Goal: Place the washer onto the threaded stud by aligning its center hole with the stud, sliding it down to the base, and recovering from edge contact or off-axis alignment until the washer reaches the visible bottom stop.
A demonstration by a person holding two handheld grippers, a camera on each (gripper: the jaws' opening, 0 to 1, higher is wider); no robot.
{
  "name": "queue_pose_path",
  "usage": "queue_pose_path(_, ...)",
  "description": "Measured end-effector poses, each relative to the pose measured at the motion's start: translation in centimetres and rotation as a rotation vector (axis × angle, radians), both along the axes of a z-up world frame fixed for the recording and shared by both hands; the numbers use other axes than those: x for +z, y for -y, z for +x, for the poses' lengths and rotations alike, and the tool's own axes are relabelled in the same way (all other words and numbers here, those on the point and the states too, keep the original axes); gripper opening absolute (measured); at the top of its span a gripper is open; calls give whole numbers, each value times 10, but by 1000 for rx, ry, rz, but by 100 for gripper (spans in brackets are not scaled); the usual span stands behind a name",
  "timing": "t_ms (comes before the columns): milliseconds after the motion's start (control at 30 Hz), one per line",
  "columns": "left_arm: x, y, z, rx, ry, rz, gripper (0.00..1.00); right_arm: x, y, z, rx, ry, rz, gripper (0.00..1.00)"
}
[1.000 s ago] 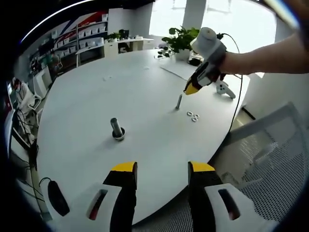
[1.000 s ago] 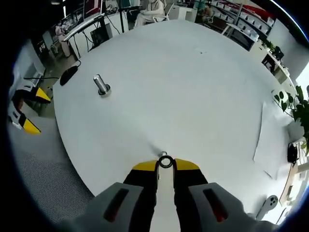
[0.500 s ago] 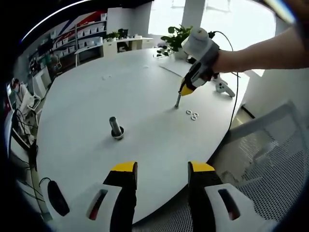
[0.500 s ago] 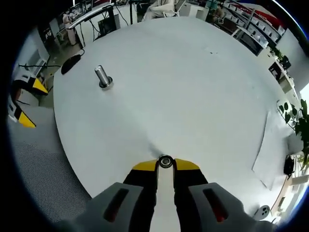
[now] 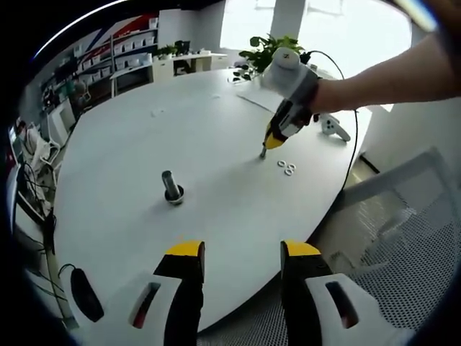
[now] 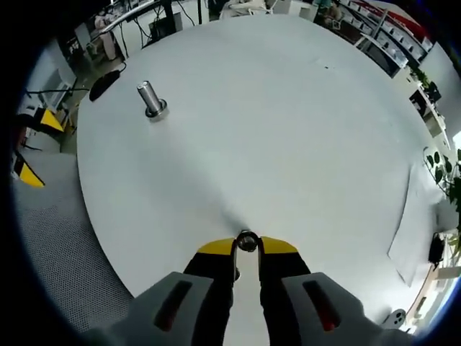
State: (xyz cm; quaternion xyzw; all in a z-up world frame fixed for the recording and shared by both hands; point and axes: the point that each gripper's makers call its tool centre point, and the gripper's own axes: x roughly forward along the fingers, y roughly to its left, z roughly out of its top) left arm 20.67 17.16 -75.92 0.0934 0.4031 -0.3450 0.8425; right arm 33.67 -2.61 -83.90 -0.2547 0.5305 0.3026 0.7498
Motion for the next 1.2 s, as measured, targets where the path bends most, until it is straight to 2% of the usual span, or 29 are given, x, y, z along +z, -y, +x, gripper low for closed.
queue_pose_path(300,-2,0,-2,-4,-13,1,41,-16,4,-3,-8,-34,-16,14)
queue_pose_path(567,-1,2,-2,2,-13,-14,42,-20,3,-3,-22,-49,-10,14)
queue_pose_path(933,-1,2,-1,2,-10,-13,43,-20,5,-7,-28,-41,-9,17)
queue_pose_path(1200,-2,1,-2,1,-10,-7,43,-16,19,-16,-46,-39,-6,20)
